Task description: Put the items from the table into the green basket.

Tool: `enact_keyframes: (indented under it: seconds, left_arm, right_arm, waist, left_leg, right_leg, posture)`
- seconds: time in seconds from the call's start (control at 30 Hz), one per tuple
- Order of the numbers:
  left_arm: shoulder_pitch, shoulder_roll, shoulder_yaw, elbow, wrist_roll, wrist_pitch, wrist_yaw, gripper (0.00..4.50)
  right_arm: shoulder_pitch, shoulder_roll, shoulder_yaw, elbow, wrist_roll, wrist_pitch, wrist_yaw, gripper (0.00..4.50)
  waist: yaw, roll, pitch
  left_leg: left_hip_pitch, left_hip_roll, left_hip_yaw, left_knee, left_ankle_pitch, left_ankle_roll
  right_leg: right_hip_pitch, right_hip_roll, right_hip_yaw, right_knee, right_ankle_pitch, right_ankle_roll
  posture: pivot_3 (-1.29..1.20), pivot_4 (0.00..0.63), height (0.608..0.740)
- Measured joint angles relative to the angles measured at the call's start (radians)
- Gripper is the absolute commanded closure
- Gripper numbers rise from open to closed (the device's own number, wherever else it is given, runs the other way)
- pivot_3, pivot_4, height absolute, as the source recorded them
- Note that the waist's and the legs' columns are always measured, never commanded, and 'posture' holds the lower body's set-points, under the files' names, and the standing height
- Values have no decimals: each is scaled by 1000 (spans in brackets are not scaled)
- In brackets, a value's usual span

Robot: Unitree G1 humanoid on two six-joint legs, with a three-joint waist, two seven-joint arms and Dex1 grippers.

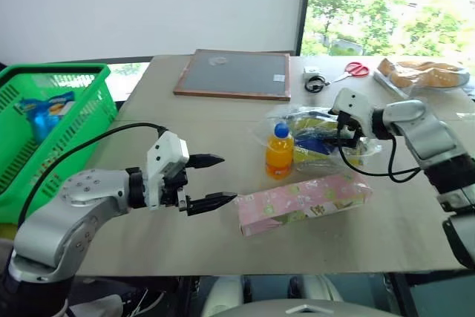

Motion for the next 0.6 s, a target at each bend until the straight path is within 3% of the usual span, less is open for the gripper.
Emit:
enact_keyframes:
  seconds: [0.1, 0.23, 0.37, 0.6]
  left_arm:
    - [28, -2, 17, -31, -13, 8, 38, 0]
    - [41, -3, 37, -58, -39, 16, 71, 0]
    - [32, -4, 35, -68, -59, 19, 98, 0]
    - [-70, -10, -6, -68, -101, 24, 111, 0]
  right_arm:
    - [-56, 25, 24, 178, -71, -68, 16, 740]
    - [-87, 31, 5, 274, -96, -135, 40, 2619]
    - [-64, 7, -50, 232, -73, -126, 93, 4383]
    - [127, -122, -233, -128, 61, 116, 123, 4483]
  waist:
    - [24, 0, 0]
    - [30, 0, -1]
    - [33, 0, -1]
    - [48, 3, 0]
  left_leg:
    - [0, 0, 0, 0, 0, 0]
    - [0, -1, -1, 0, 0, 0]
    - [0, -1, -1, 0, 0, 0]
    - [-5, -1, -1, -1, 0, 0]
  right_leg:
    - [0, -1, -1, 0, 0, 0]
    - [0, -3, -2, 0, 0, -1]
    - [0, -3, -2, 0, 0, -1]
    - [-3, -5, -3, -1, 0, -1]
  posture:
    - [119, 0, 740]
    - [120, 0, 740]
    - [110, 0, 740]
    - [49, 0, 740]
